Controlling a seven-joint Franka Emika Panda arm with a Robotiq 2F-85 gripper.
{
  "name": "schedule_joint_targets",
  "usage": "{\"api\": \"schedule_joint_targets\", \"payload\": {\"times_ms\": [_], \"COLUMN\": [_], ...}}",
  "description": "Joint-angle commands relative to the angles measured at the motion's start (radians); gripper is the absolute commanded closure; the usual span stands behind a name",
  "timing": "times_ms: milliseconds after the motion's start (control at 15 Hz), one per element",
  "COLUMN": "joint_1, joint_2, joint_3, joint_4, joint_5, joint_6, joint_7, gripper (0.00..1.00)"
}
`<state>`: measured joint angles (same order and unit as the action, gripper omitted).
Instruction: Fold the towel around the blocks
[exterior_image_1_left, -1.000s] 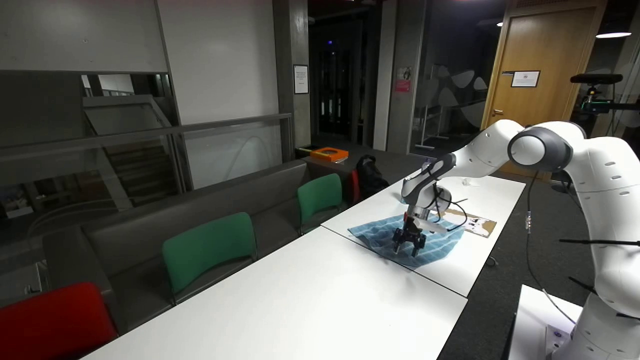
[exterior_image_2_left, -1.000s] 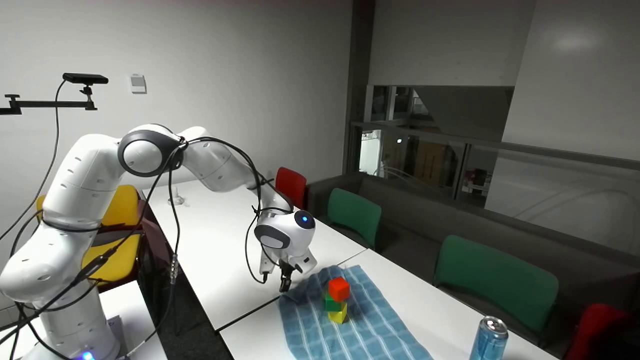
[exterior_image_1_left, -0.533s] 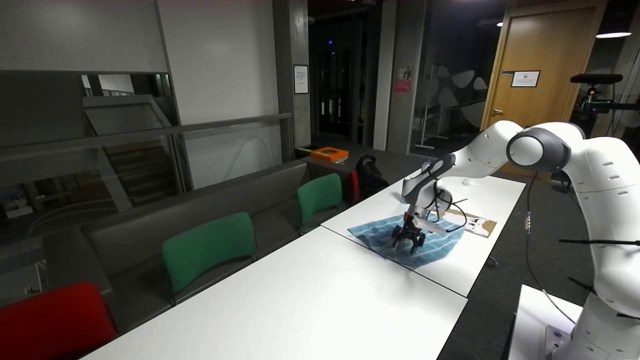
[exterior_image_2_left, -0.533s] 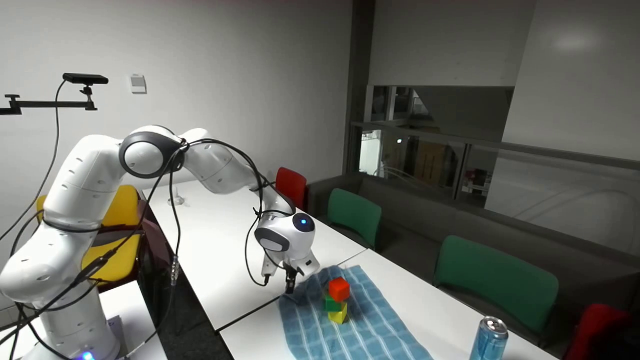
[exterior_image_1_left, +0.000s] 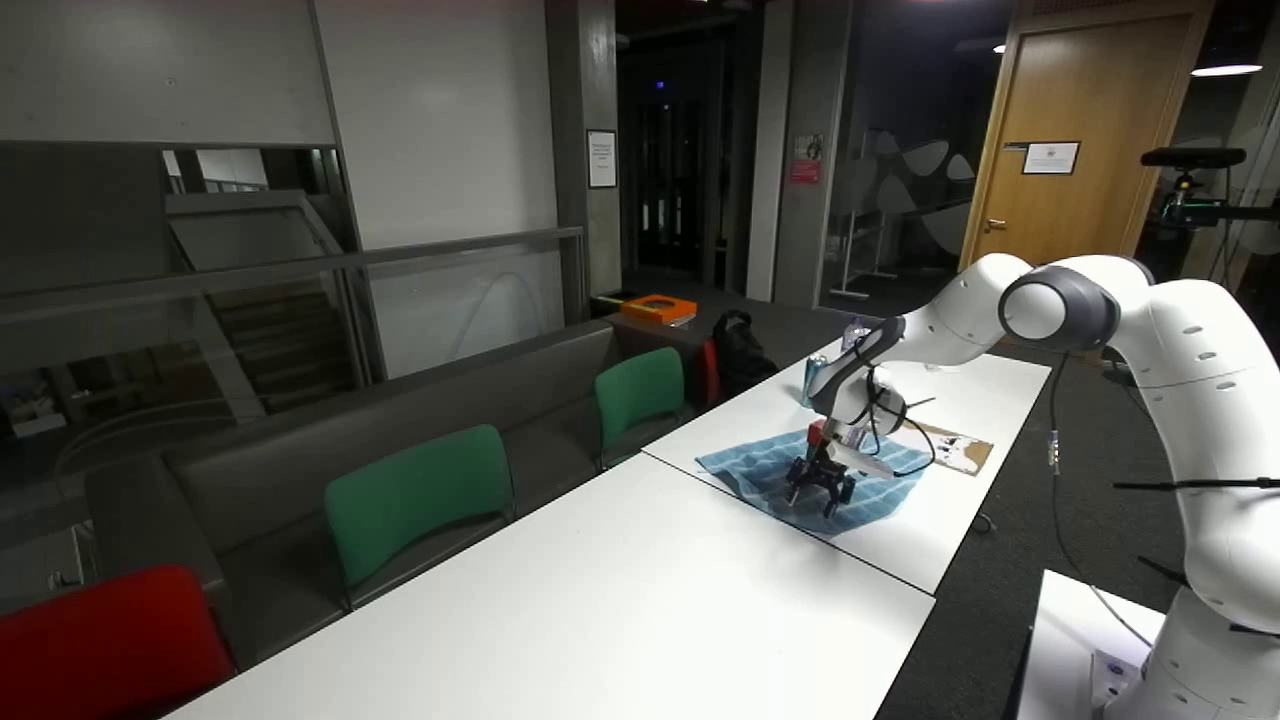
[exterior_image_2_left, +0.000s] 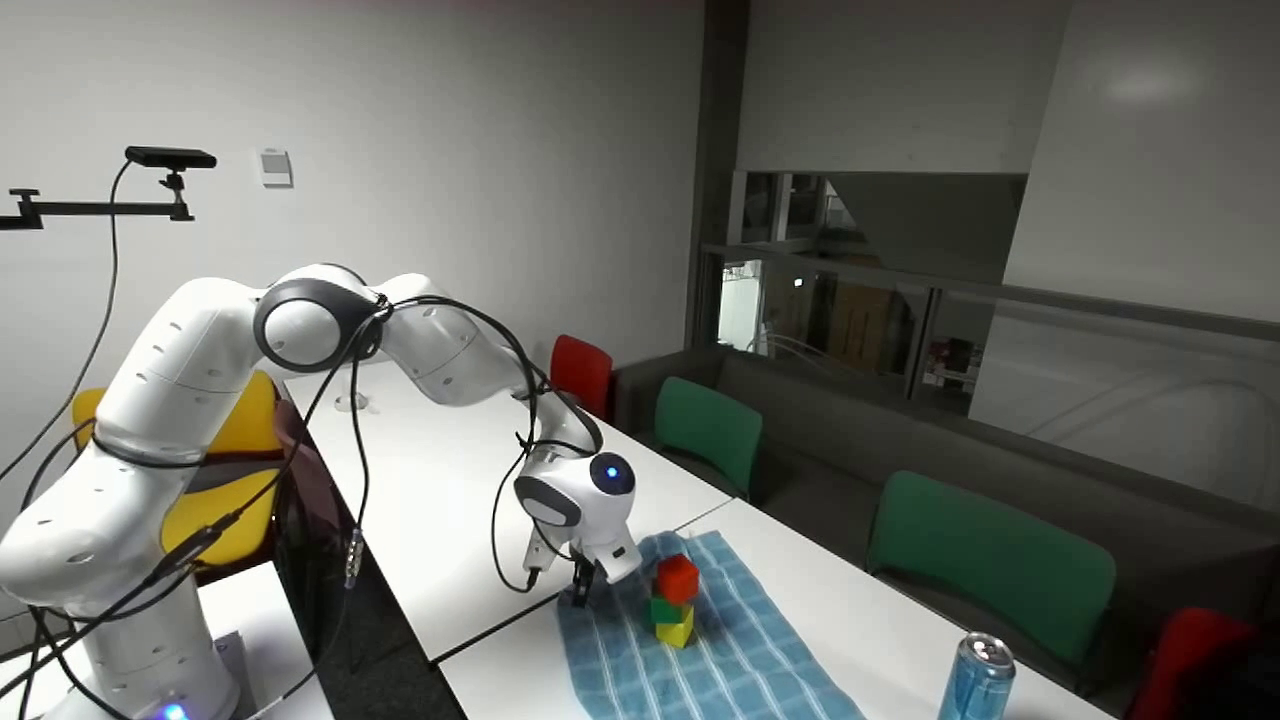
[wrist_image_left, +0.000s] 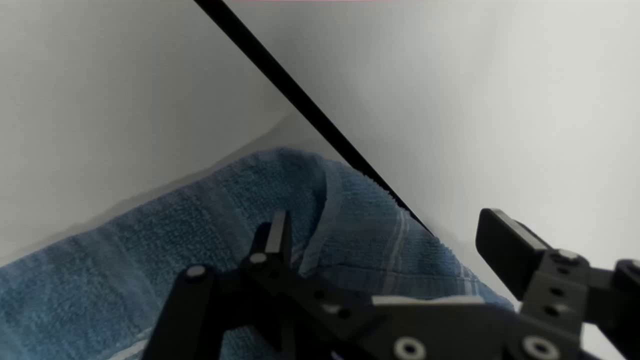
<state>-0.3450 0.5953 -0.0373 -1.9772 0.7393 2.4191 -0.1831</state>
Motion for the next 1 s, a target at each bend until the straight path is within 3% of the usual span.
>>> {"api": "schedule_joint_targets", "payload": {"times_ms": [0,200,267,400,933], "joint_1": [-0.016,-0.021,-0.023,-0.026,-0.017], "joint_2": [0.017,0.032,0.036,0.042,0.051], "joint_3": [0.011,0.017,0.019,0.021,0.012], "joint_4": [0.023,0.040,0.045,0.054,0.074], "joint_5": [0.041,0.053,0.058,0.068,0.059], "joint_6": [-0.001,-0.017,-0.020,-0.029,-0.031], "joint_7": [-0.029,-0.036,-0.042,-0.050,-0.033], "gripper": [0.00,0.02,0.21,0.28,0.91]}}
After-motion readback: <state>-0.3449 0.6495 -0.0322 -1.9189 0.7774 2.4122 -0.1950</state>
